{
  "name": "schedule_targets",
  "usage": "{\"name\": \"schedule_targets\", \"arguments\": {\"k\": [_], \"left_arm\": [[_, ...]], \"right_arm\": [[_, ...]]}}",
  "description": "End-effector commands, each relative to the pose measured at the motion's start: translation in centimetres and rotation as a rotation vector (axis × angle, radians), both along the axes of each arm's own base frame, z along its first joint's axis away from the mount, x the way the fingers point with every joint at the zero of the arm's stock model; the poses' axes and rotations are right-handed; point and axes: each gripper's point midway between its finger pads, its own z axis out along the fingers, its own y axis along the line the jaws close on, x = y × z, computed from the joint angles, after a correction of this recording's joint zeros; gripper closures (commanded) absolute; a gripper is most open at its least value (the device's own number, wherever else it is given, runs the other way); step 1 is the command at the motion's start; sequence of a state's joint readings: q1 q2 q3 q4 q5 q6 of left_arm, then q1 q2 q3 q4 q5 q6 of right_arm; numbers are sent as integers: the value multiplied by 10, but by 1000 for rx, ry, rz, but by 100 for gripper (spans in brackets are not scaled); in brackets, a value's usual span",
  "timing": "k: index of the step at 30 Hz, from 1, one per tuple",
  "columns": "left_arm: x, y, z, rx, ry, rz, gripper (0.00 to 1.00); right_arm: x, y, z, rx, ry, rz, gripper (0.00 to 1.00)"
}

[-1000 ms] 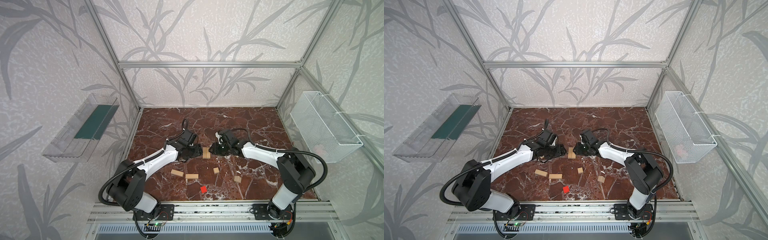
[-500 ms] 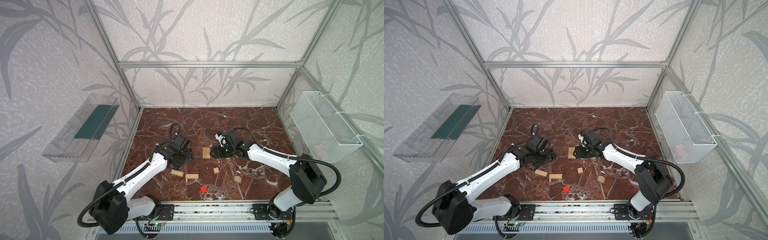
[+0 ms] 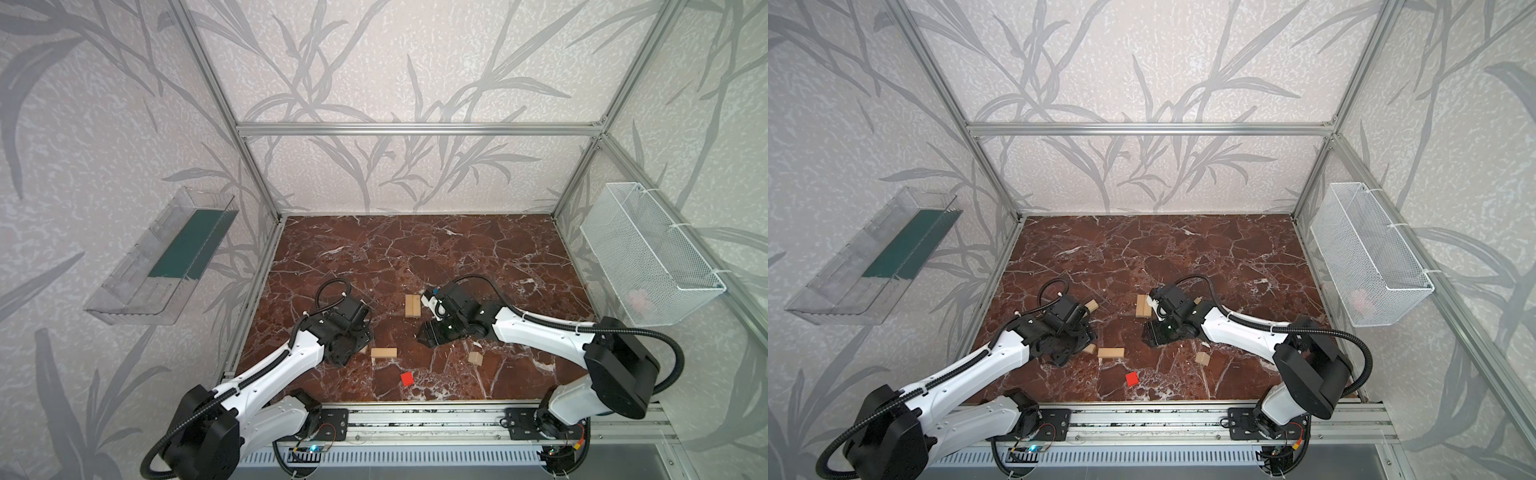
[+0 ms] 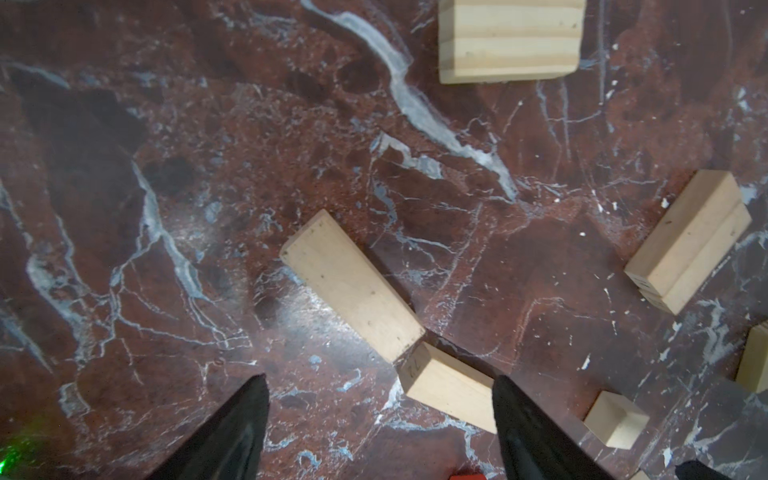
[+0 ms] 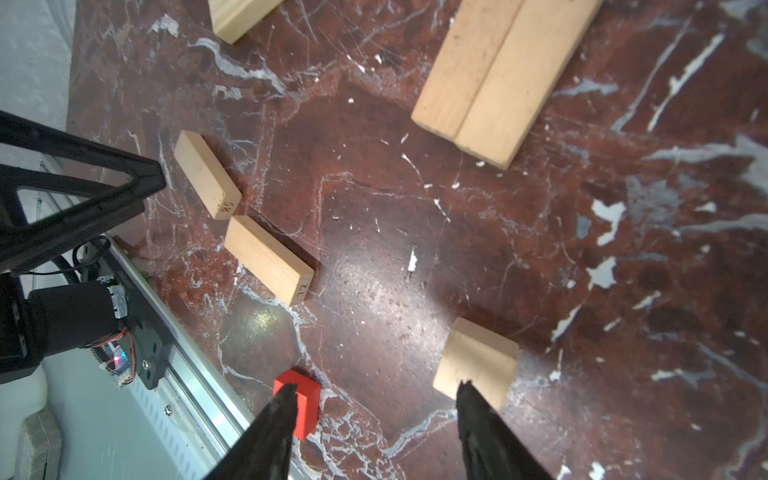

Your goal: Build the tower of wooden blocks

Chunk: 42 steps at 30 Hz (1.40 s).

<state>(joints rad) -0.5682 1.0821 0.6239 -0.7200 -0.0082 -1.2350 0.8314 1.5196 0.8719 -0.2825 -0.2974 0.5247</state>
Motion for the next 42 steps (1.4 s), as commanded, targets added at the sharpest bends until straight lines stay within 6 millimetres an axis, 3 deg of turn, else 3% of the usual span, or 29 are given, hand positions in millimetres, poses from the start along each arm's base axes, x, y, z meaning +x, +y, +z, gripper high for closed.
{"name": "schedule_targets", "arguments": {"k": [1, 14, 27, 42], "left_arm": [[8, 8, 1, 15, -41, 91, 17], [13, 7, -14, 28, 0, 154, 19], [18, 3, -36, 49, 58, 174, 32], [18, 6, -37, 117, 122, 152, 50]], "right_arm": [[2, 1, 11, 31, -24, -7, 39], [9, 1, 12, 19, -41, -13, 38], [17, 2, 26, 76, -68, 0, 28], [19, 13, 31, 129, -75, 25, 22]]}}
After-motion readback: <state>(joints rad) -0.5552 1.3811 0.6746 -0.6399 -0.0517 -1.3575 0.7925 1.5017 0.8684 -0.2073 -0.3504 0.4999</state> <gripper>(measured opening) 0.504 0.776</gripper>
